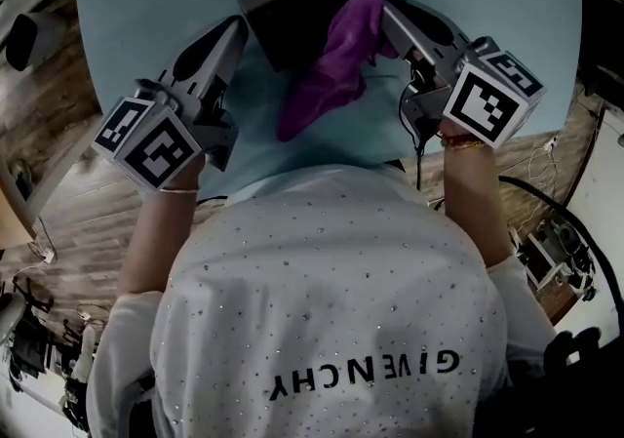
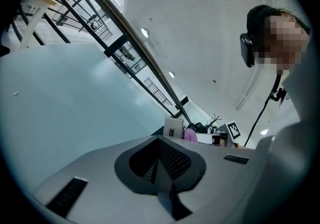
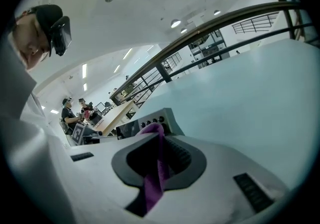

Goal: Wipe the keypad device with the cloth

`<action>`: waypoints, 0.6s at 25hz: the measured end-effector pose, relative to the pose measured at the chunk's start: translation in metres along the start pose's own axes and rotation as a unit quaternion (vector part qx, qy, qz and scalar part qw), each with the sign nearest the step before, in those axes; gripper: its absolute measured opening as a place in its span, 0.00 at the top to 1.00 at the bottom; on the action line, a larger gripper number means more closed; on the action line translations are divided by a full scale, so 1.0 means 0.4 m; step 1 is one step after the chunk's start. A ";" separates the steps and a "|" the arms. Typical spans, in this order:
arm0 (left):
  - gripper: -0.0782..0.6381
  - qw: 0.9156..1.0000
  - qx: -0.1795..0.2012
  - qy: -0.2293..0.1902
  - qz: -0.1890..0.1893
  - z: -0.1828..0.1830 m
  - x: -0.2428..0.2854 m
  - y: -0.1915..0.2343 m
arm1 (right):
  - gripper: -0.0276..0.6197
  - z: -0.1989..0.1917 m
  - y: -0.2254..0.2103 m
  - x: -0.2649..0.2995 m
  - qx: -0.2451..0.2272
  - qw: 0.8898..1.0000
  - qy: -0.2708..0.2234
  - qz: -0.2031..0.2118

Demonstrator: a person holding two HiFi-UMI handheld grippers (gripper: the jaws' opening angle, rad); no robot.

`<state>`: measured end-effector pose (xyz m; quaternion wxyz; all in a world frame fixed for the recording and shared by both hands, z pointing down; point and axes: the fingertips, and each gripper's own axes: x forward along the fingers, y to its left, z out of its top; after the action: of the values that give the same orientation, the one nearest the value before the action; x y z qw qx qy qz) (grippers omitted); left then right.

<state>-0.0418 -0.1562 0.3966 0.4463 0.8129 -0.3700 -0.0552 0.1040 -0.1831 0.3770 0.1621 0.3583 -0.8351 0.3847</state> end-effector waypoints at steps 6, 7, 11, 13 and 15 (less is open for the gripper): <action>0.90 1.000 -0.002 0.004 0.003 -0.017 0.019 0.035 | 0.92 -0.011 -0.064 0.004 0.011 1.000 -0.010 -0.024; 0.90 1.000 -0.003 0.004 0.005 -0.021 0.027 0.040 | 0.92 -0.013 -0.079 0.005 0.017 0.999 -0.011 -0.026; 0.90 1.000 -0.007 -0.001 0.010 -0.018 0.047 0.036 | 0.92 -0.005 -0.107 0.003 0.053 0.998 -0.022 -0.025; 0.90 1.000 -0.004 -0.007 0.008 -0.005 0.040 0.023 | 0.92 0.007 -0.099 -0.004 0.062 0.997 -0.027 -0.027; 0.90 1.000 -0.001 -0.012 0.010 0.005 0.031 0.015 | 0.92 0.013 -0.082 -0.010 0.068 0.997 -0.026 -0.019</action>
<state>-0.0370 -0.1675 0.4029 0.4436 0.8079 -0.3830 -0.0609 0.1304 -0.1997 0.3889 0.1235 0.3943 -0.8039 0.4279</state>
